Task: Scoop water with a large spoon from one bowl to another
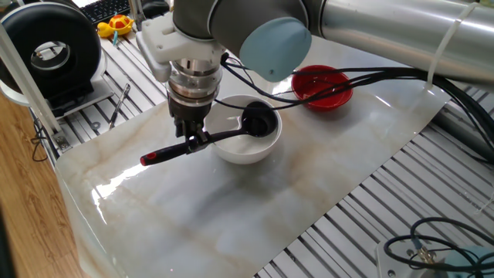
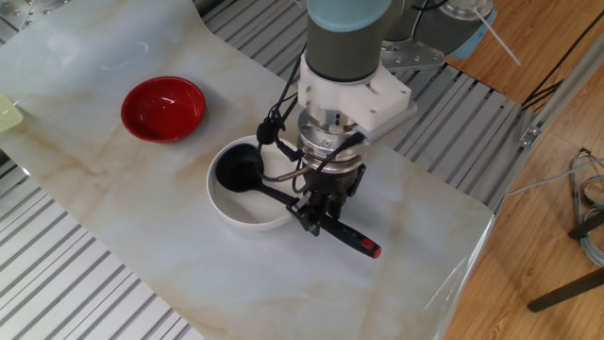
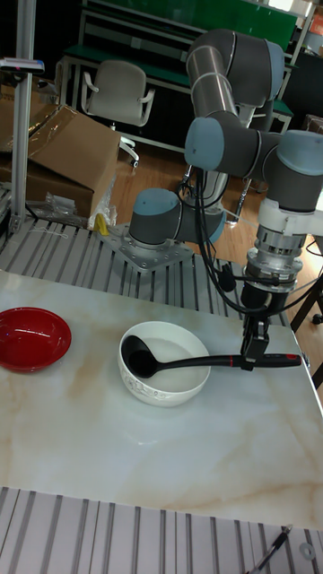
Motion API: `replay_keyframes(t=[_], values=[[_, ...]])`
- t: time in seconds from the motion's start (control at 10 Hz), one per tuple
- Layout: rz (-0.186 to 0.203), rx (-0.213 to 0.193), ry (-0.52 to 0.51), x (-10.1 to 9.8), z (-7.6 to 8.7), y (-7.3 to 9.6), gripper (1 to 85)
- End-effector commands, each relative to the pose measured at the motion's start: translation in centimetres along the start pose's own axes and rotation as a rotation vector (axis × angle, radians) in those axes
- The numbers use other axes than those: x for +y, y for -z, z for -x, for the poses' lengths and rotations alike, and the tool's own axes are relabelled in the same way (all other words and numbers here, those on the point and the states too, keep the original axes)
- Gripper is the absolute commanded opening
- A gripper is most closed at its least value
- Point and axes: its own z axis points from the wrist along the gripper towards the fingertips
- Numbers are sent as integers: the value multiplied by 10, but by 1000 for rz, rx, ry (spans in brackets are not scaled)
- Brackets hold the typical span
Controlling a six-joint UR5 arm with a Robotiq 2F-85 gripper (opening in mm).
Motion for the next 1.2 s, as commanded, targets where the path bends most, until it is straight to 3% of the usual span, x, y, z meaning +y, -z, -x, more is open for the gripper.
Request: replay_keyframes(t=[0.0, 0.4, 0.8, 1.1], values=[[4, -22, 4, -1, -3, -3, 437], [10, -40, -14, 5, -8, -6, 437], [21, -60, -14, 9, -4, -7, 437], [32, -100, -41, 18, 5, -9, 440]])
